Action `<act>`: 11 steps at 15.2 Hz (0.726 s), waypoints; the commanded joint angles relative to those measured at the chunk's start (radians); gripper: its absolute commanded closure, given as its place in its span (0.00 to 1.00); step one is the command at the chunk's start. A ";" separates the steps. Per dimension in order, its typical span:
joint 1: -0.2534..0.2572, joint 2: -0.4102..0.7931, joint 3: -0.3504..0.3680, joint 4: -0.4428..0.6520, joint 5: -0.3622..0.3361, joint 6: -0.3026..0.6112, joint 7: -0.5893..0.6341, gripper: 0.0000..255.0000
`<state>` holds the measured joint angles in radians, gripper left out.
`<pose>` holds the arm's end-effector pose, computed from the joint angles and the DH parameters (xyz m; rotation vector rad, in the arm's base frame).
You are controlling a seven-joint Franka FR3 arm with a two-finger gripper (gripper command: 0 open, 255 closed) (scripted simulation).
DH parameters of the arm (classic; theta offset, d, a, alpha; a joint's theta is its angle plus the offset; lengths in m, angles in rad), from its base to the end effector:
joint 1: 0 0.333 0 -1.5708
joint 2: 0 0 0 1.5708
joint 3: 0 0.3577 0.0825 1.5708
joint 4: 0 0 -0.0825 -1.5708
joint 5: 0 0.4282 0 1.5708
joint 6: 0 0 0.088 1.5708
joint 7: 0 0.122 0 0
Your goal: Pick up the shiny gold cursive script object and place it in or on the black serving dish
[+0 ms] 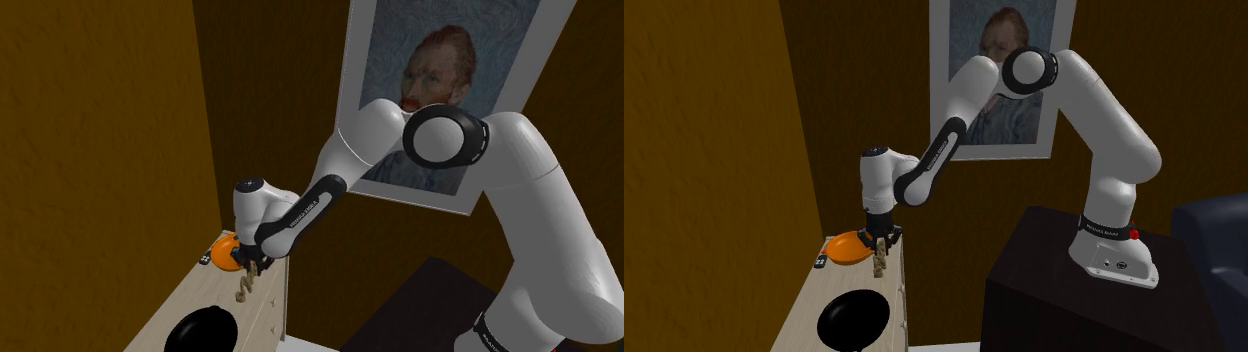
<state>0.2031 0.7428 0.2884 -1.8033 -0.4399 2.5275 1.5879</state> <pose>0.6242 0.3223 0.1275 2.8814 -1.2406 0.1131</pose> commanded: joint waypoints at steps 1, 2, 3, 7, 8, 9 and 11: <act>-0.007 -0.020 0.007 -0.008 0.007 -0.012 -0.006 1.00; -0.010 -0.031 0.012 -0.012 0.011 -0.020 -0.009 1.00; -0.013 -0.042 0.016 -0.015 0.015 -0.027 -0.012 1.00; -0.025 -0.084 0.032 -0.025 0.033 -0.059 -0.025 1.00; -0.028 -0.094 0.036 -0.027 0.037 -0.067 -0.028 1.00; -0.031 -0.104 0.040 -0.029 0.042 -0.075 -0.032 1.00; -0.036 -0.123 0.048 -0.031 0.051 -0.091 -0.038 1.00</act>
<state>0.1689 0.6296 0.3317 -1.8359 -0.3945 2.4475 1.5529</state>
